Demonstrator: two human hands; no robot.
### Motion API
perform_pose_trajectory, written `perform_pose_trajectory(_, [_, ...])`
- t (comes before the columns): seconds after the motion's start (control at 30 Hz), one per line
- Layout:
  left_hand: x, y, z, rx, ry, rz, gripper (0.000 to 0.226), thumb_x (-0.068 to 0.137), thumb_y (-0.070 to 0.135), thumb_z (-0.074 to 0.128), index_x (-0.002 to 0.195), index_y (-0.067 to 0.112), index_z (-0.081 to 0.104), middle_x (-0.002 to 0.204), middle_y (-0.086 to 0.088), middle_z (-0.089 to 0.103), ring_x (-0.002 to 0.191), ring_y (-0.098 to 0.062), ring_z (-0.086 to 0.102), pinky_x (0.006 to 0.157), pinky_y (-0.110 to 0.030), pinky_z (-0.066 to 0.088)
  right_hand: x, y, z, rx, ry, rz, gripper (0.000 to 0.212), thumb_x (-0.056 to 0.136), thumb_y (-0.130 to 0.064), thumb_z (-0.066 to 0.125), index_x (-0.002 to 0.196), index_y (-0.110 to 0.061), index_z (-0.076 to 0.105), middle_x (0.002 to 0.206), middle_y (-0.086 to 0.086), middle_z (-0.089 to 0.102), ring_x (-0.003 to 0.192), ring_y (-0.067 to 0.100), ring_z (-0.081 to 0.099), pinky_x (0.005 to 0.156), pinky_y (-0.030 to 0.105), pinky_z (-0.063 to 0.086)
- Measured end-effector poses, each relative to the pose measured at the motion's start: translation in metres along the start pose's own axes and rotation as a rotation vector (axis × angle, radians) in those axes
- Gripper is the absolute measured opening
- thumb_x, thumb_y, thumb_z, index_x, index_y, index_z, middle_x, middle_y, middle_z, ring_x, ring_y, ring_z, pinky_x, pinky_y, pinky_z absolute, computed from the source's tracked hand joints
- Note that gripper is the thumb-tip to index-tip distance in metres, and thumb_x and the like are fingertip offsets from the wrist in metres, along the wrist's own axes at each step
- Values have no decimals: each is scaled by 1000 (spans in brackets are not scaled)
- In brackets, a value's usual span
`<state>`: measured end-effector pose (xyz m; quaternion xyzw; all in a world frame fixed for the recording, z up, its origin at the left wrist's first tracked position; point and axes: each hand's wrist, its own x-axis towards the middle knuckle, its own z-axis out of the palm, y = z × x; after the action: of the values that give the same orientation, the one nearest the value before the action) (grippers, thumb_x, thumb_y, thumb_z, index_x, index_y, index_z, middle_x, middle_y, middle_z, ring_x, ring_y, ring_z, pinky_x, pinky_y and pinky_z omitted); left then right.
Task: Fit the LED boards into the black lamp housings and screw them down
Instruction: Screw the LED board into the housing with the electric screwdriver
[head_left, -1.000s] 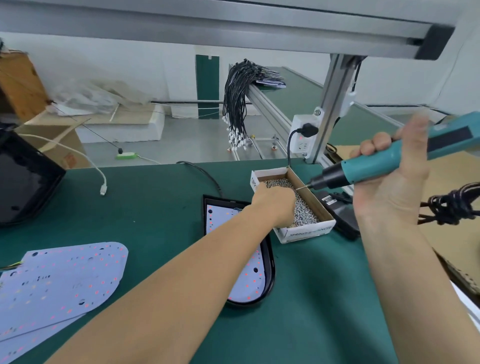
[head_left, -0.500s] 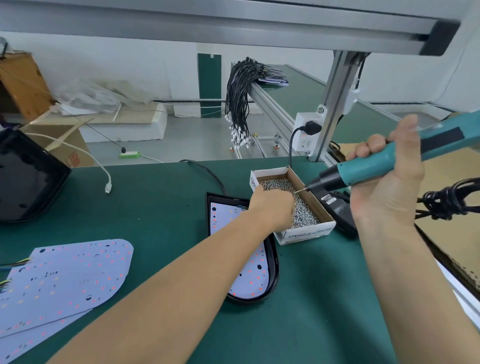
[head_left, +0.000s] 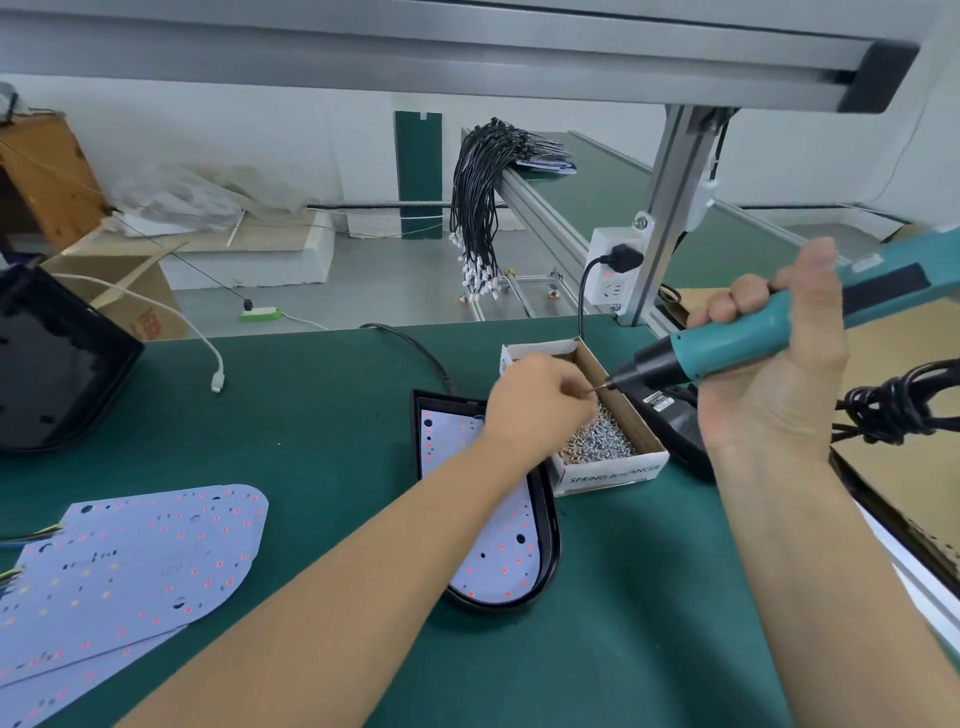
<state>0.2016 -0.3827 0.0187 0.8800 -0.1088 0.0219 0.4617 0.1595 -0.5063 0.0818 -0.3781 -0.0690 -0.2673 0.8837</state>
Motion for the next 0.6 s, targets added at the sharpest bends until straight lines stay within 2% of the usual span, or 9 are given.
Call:
perform_pose_trajectory(0.1, [-16,-1,-32,-687,-7,-205,14,78,-4,71,73,9,70,61,-2,64,52,-9,53,54,-16,43,-2,-1,3,86,-78,18,47,43,-54,84,64,-23,56,60,-6,50,55,10,49,63,25,45])
perform_pose_trajectory(0.17, [-30,-7,-51,-945,-32,-311,14,81,-3,68,75,10,69,69,-4,70,52,-7,57,50,-15,46,-5,0,7,158,-131,38,54,41,-53,85,71,-21,53,63,-6,50,57,10,49,63,26,46])
perform_pose_trajectory(0.23, [-46,-15,-64,-1133,-64,-384,9,78,1,66,77,9,69,73,-5,72,52,-7,59,49,-16,50,-8,3,14,208,-198,47,51,44,-46,87,72,-20,53,65,-6,50,59,10,50,65,26,46])
perform_pose_trajectory(0.3, [-61,-20,-71,-1259,-86,-428,7,70,7,66,77,8,68,75,-5,71,52,-8,59,49,-17,51,-13,8,22,214,-231,62,40,58,-27,86,76,-19,52,64,-7,53,59,9,52,66,26,46])
perform_pose_trajectory(0.37, [-72,-23,-73,-1332,-98,-445,9,67,7,66,76,8,68,75,-5,70,53,-9,59,51,-16,52,-18,14,29,172,-213,56,26,79,-7,70,81,-20,47,61,-10,55,57,7,52,64,24,46])
perform_pose_trajectory(0.4, [-76,-24,-74,-1358,-100,-446,8,67,7,66,74,9,69,74,-5,70,53,-9,59,52,-16,52,-22,17,32,154,-202,49,24,86,-4,62,80,-21,46,60,-10,54,56,6,52,63,24,46])
perform_pose_trajectory(0.47, [-81,-24,-75,-1390,-97,-442,7,67,6,66,72,9,70,74,-6,69,53,-10,60,52,-17,53,-28,21,38,154,-197,62,24,86,-12,65,76,-22,46,60,-10,50,54,6,49,61,23,46])
perform_pose_trajectory(0.53, [-83,-24,-76,-1410,-80,-445,10,67,6,66,76,8,68,74,-6,69,54,-10,60,52,-17,53,-33,23,44,168,-198,81,29,72,-24,73,73,-21,44,63,-8,46,53,6,47,59,22,45])
perform_pose_trajectory(0.6, [-84,-24,-76,-1430,-67,-448,10,66,5,66,76,7,68,73,-7,69,54,-10,60,53,-17,53,-35,24,46,165,-203,68,29,67,-25,72,72,-20,44,64,-7,44,53,7,46,59,22,45])
